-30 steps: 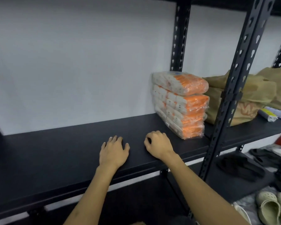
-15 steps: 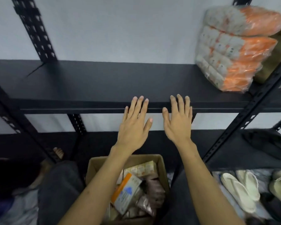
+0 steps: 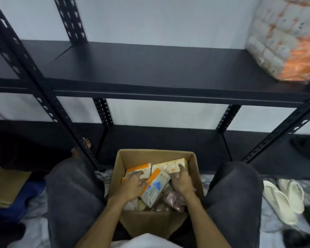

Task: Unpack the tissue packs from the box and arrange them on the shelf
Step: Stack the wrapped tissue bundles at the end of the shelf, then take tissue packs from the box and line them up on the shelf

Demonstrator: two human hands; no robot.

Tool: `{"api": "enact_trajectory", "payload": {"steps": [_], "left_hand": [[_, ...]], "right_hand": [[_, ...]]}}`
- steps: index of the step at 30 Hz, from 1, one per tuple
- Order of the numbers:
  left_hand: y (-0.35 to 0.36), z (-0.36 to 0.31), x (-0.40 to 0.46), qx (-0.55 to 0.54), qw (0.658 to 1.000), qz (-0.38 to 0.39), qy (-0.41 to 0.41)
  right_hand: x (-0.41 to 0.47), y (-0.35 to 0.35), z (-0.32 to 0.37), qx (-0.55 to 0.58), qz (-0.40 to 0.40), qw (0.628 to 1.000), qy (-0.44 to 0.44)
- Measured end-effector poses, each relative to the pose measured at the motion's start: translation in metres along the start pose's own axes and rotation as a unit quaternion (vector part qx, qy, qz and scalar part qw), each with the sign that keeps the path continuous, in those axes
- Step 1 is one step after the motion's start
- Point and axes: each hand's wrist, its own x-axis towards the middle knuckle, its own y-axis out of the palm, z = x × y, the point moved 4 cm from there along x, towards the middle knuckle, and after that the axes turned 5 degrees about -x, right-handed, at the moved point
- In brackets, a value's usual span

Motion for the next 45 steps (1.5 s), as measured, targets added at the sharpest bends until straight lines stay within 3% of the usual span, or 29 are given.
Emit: {"api": "enact_trajectory", "payload": {"steps": [3, 10, 25, 30, 33, 38, 41, 45], "left_hand": [[-0.002, 0.013, 0.010, -0.050, 0.998, -0.020, -0.029], [0.040, 0.051, 0.017, -0.099, 0.992, 0.047, -0.069], [0.099, 0.062, 0.065, -0.149, 0.982, 0.043, -0.105], [0.093, 0.066, 0.075, -0.215, 0.965, -0.012, -0.153], [0.094, 0.062, 0.081, -0.227, 0.961, 0.012, -0.158], [0.093, 0.059, 0.077, -0.206, 0.969, 0.014, -0.137], [0.081, 0.057, 0.077, -0.260, 0.958, 0.016, -0.118], [0.047, 0.021, 0.076, -0.307, 0.950, 0.034, -0.047]], "right_hand": [[0.005, 0.033, -0.012, 0.013, 0.091, 0.995, 0.035], [0.027, 0.061, -0.028, -0.031, 0.061, 0.997, 0.027], [0.047, 0.099, -0.044, -0.116, 0.035, 0.992, -0.035], [0.047, 0.090, -0.057, -0.021, 0.016, 0.999, 0.022], [0.048, 0.081, -0.059, 0.011, 0.020, 1.000, 0.021], [0.045, 0.073, -0.049, 0.048, 0.095, 0.994, 0.012], [0.043, 0.056, -0.033, 0.077, 0.125, 0.989, 0.007], [0.029, 0.008, 0.009, 0.193, 0.083, 0.977, -0.032]]}}
